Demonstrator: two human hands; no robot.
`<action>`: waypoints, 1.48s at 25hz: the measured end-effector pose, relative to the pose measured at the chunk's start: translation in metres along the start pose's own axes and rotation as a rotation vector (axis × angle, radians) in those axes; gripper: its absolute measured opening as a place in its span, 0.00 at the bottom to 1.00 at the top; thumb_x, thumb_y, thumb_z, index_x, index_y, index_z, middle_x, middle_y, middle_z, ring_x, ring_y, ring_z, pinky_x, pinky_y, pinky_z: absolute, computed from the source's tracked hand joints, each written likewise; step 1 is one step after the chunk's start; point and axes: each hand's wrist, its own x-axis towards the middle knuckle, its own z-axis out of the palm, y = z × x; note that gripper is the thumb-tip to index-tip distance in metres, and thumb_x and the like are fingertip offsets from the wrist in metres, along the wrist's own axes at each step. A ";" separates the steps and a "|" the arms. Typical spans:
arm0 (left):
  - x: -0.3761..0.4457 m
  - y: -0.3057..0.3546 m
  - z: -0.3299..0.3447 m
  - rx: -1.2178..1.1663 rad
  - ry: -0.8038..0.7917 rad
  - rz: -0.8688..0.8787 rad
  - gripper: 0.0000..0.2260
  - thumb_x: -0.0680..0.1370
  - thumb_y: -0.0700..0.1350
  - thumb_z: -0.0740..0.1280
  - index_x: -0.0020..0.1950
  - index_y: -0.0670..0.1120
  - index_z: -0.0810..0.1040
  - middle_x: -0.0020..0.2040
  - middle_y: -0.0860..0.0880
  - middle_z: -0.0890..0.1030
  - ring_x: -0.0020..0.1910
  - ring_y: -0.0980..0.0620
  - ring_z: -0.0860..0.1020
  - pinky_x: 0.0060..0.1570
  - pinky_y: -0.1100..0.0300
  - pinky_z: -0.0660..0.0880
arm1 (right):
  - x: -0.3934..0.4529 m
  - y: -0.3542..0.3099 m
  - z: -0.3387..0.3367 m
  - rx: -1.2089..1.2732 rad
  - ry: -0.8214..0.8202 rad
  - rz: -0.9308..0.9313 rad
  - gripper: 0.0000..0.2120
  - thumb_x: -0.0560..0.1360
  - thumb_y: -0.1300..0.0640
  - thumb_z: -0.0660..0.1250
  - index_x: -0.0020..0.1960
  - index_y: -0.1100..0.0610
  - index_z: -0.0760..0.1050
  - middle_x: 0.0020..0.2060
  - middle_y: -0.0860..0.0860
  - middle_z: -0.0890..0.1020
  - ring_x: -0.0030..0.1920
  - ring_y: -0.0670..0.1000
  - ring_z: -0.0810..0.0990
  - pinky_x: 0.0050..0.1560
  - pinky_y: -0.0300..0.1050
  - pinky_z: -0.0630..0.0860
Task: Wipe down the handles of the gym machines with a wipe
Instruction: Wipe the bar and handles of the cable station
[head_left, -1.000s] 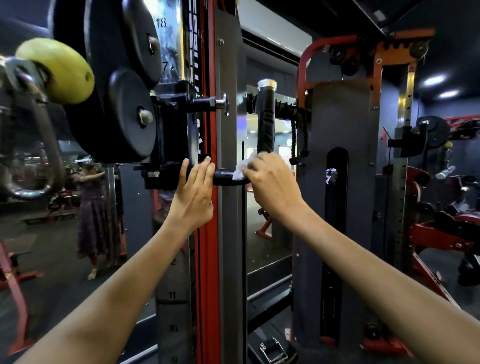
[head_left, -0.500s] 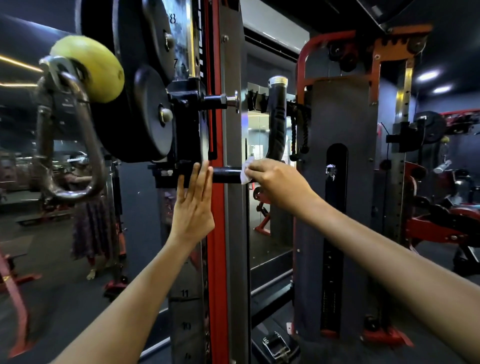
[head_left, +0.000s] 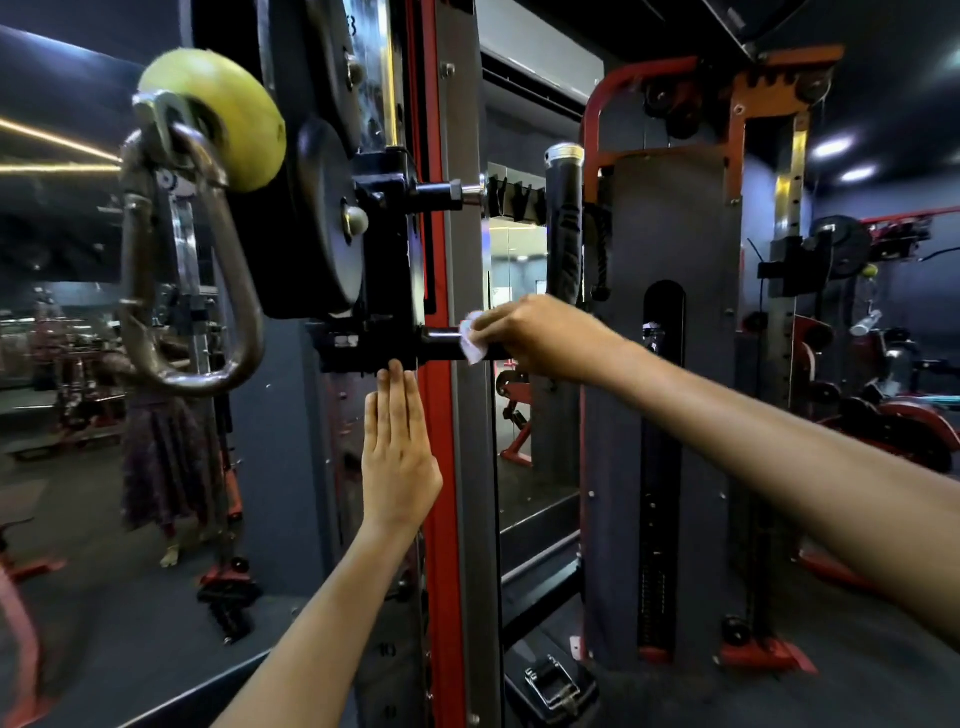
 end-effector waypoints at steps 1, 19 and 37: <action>0.000 0.000 0.000 -0.005 -0.001 0.004 0.46 0.66 0.27 0.64 0.76 0.37 0.40 0.77 0.41 0.39 0.77 0.44 0.43 0.76 0.51 0.41 | -0.005 0.006 -0.009 -0.009 -0.016 0.030 0.10 0.72 0.67 0.67 0.53 0.62 0.81 0.53 0.56 0.82 0.54 0.53 0.82 0.61 0.43 0.73; 0.005 0.009 -0.007 0.081 -0.018 -0.012 0.46 0.67 0.36 0.72 0.76 0.35 0.47 0.76 0.38 0.50 0.77 0.47 0.42 0.76 0.51 0.43 | -0.005 0.004 0.010 -0.328 0.101 0.063 0.13 0.70 0.72 0.59 0.42 0.61 0.80 0.37 0.54 0.82 0.37 0.53 0.79 0.73 0.49 0.44; 0.090 0.039 -0.017 0.108 -0.077 0.141 0.26 0.62 0.38 0.74 0.59 0.36 0.74 0.52 0.40 0.78 0.54 0.41 0.76 0.63 0.48 0.68 | 0.012 0.123 -0.084 -0.528 0.206 -0.601 0.16 0.71 0.74 0.58 0.49 0.63 0.81 0.51 0.60 0.83 0.53 0.60 0.81 0.68 0.60 0.60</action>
